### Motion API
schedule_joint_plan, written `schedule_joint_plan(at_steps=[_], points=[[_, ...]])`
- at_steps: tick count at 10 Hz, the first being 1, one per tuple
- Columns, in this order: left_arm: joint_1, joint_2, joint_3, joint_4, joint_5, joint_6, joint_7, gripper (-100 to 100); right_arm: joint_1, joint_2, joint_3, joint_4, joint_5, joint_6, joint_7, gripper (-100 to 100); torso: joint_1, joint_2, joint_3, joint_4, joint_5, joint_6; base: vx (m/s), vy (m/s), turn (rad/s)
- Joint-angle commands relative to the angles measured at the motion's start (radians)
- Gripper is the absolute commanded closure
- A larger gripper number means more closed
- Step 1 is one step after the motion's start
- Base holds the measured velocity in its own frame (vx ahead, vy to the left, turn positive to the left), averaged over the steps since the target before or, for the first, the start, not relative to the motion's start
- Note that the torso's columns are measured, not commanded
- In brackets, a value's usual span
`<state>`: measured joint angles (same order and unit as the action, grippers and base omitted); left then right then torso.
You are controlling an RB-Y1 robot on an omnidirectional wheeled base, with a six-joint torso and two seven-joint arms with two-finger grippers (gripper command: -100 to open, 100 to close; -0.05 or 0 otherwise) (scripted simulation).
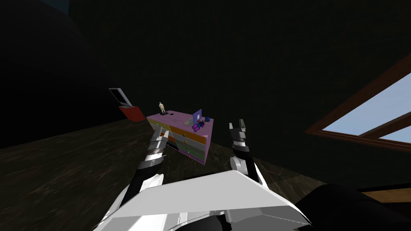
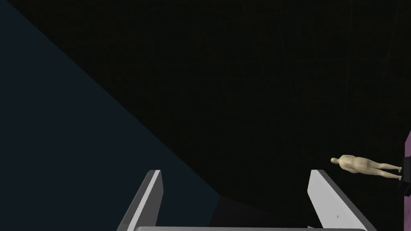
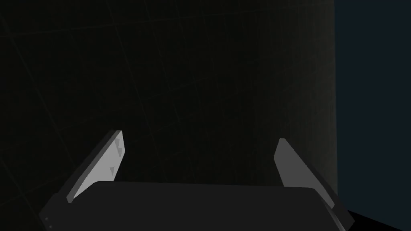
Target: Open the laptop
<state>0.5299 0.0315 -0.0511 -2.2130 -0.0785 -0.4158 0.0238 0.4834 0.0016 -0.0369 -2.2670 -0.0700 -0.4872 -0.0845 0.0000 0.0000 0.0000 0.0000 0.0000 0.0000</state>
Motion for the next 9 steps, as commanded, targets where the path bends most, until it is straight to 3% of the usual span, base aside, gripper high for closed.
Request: schedule_joint_plan(at_steps=[1,9], points=[[0.0,0.0,0.0,0.0,0.0,0.0,0.0,0,0.0,0.0,0.0,0.0,0.0,0.0,0.0,0,0.0,0.04,-0.082,0.041,0.0,0.0,0.0,0.0,0.0],[0.0,0.0,0.0,0.0,0.0,0.0,0.0,0,0.0,0.0,0.0,0.0,0.0,0.0,0.0,0,0.0,0.618,-1.234,0.617,0.0,0.0,0.0,0.0,0.0]])
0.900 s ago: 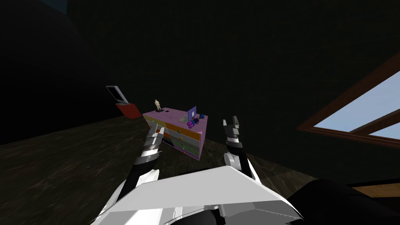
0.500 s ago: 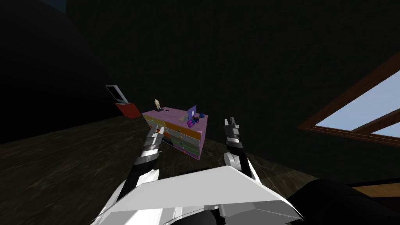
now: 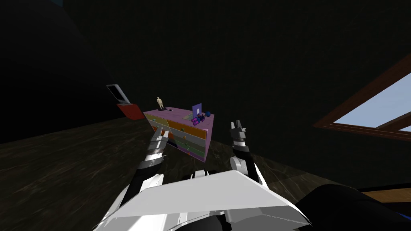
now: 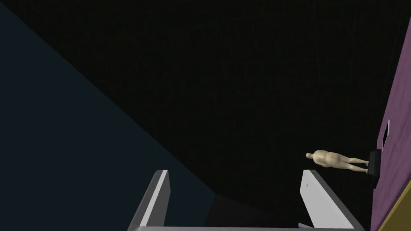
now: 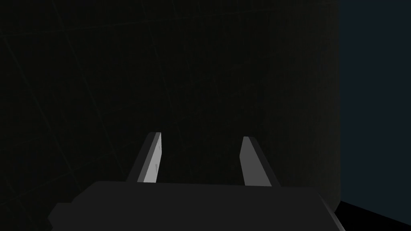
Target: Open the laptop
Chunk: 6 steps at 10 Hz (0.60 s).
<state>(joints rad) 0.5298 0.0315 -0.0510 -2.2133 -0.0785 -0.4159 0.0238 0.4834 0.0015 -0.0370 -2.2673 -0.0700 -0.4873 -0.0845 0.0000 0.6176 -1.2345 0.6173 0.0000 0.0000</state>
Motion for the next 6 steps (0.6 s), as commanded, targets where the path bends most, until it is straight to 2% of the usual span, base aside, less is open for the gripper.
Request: schedule_joint_plan(at_steps=[1,3,6], points=[[-0.009,0.044,0.006,-0.001,0.003,0.024,0.005,-100,0.0,0.0,0.0,0.0,0.0,0.0,0.0,0,0.0,0.074,-0.148,0.074,0.0,0.0,0.012,-0.001,-0.069],[-0.023,0.084,0.014,-0.003,0.007,0.059,0.013,-100,0.0,0.0,0.0,0.0,0.0,0.0,0.0,0,0.0,0.116,-0.236,0.116,0.0,0.0,0.012,0.0,-0.093],[-0.052,0.149,0.031,-0.011,0.015,0.134,0.03,-100,0.0,0.0,0.0,0.001,0.0,0.0,0.0,0,0.0,0.12,-0.242,0.12,0.0,0.0,0.019,0.001,-0.097]])
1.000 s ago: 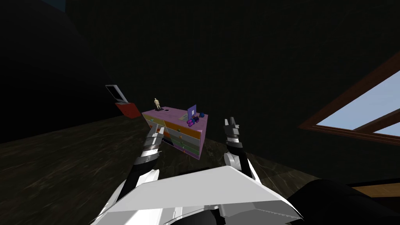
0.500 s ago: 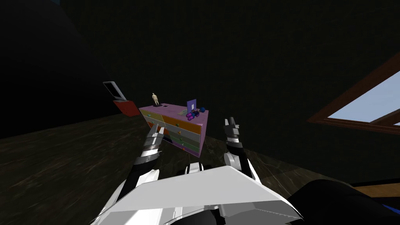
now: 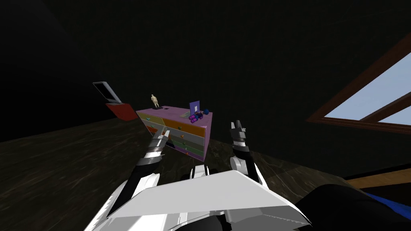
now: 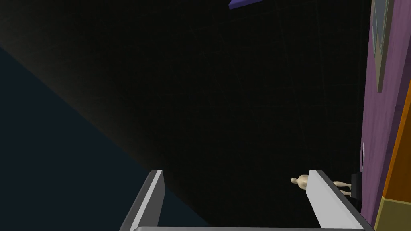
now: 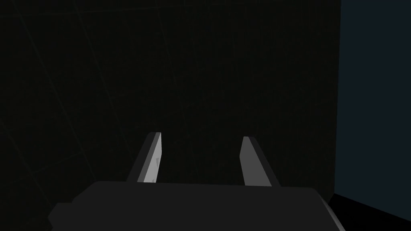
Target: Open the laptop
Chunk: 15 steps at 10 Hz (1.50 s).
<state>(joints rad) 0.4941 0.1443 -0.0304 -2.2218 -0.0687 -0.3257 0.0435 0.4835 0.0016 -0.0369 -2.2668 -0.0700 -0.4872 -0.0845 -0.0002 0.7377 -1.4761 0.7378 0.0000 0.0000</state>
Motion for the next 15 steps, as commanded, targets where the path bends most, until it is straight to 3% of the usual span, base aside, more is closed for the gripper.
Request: schedule_joint_plan(at_steps=[1,10,13,15], points=[[-0.027,0.058,0.018,-0.006,0.009,0.074,0.017,-100,0.0,0.0,0.0,0.0,0.0,0.0,0.0,0,0.0,0.0,0.0,0.0,0.0,0.0,0.023,0.001,-0.146],[-0.122,0.206,0.078,-0.048,0.037,0.313,0.075,-100,0.0,0.0,0.0,0.0,0.0,0.0,0.0,0,0.0,0.001,0.0,0.0,0.0,0.0,0.022,0.004,-0.121],[-0.137,0.229,0.088,-0.054,0.041,0.368,0.084,-100,0.0,0.0,0.0,0.0,0.0,0.0,0.0,0,0.0,0.0,0.0,0.0,0.0,0.0,0.019,0.003,-0.083],[-0.168,0.277,0.107,-0.066,0.051,0.433,0.103,-100,0.0,0.0,0.0,0.0,0.0,0.0,0.0,0,0.0,0.001,0.0,0.0,0.0,0.0,0.02,0.005,-0.159]])
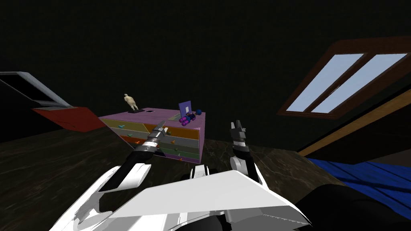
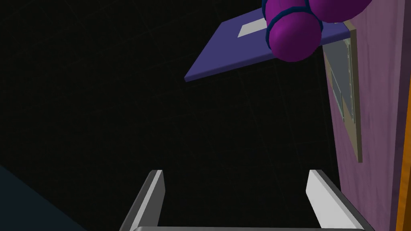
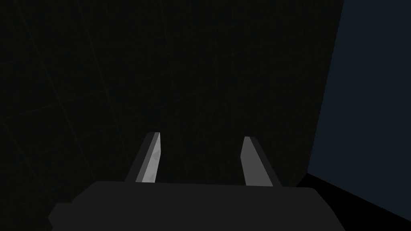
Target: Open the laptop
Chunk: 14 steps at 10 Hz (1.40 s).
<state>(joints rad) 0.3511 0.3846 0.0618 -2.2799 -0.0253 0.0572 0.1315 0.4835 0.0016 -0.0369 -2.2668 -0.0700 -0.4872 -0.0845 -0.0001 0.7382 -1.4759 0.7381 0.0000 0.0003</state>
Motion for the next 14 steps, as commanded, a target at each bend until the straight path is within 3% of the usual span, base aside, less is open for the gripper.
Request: schedule_joint_plan(at_steps=[1,4,5,6,7,8,9,11,14], points=[[-0.025,0.037,0.015,-0.008,0.007,0.068,0.015,-100,0.0,0.0,0.0,0.0,0.0,0.0,0.0,0,0.0,-0.001,0.0,0.0,0.0,0.0,0.02,0.009,-0.061],[-0.058,0.09,0.035,-0.017,0.017,0.148,0.035,-100,0.0,0.0,0.0,0.0,0.0,0.0,0.0,0,0.0,0.0,0.0,0.0,0.0,-0.001,0.019,0.005,-0.096],[-0.058,0.09,0.035,-0.017,0.017,0.154,0.035,-100,0.0,0.0,0.0,0.0,0.0,0.0,0.0,0,0.0,0.0,0.0,0.0,0.0,0.0,0.014,0.005,-0.072],[-0.075,0.118,0.046,-0.02,0.022,0.196,0.045,-100,0.0,0.0,0.0,0.0,0.0,0.0,0.0,0,0.0,0.0,0.0,0.0,0.0,-0.001,0.013,0.004,-0.117],[-0.075,0.118,0.046,-0.02,0.022,0.197,0.045,-100,0.0,0.0,0.0,0.0,0.0,0.0,0.0,0,0.0,0.0,0.0,0.0,0.0,0.0,0.013,0.006,-0.071],[-0.092,0.146,0.056,-0.022,0.027,0.237,0.054,-100,0.0,0.0,0.0,0.0,0.0,0.0,0.0,0,0.0,0.0,0.0,0.0,0.0,0.0,0.018,0.007,-0.137],[-0.092,0.146,0.056,-0.022,0.027,0.241,0.054,-100,0.0,0.0,0.0,0.0,0.0,0.0,0.0,0,0.0,-0.001,0.0,0.0,0.0,0.0,0.017,0.009,-0.065],[-0.127,0.205,0.077,-0.024,0.037,0.309,0.074,-100,0.0,0.0,0.0,0.0,0.0,0.0,0.0,0,0.0,-0.001,0.0,0.0,0.0,0.0,0.025,0.008,-0.161],[-0.145,0.235,0.087,-0.023,0.042,0.375,0.084,-100,0.0,0.0,0.0,0.0,0.0,0.0,0.0,0,0.0,0.0,0.0,0.0,0.0,0.0,0.02,0.007,-0.077]])
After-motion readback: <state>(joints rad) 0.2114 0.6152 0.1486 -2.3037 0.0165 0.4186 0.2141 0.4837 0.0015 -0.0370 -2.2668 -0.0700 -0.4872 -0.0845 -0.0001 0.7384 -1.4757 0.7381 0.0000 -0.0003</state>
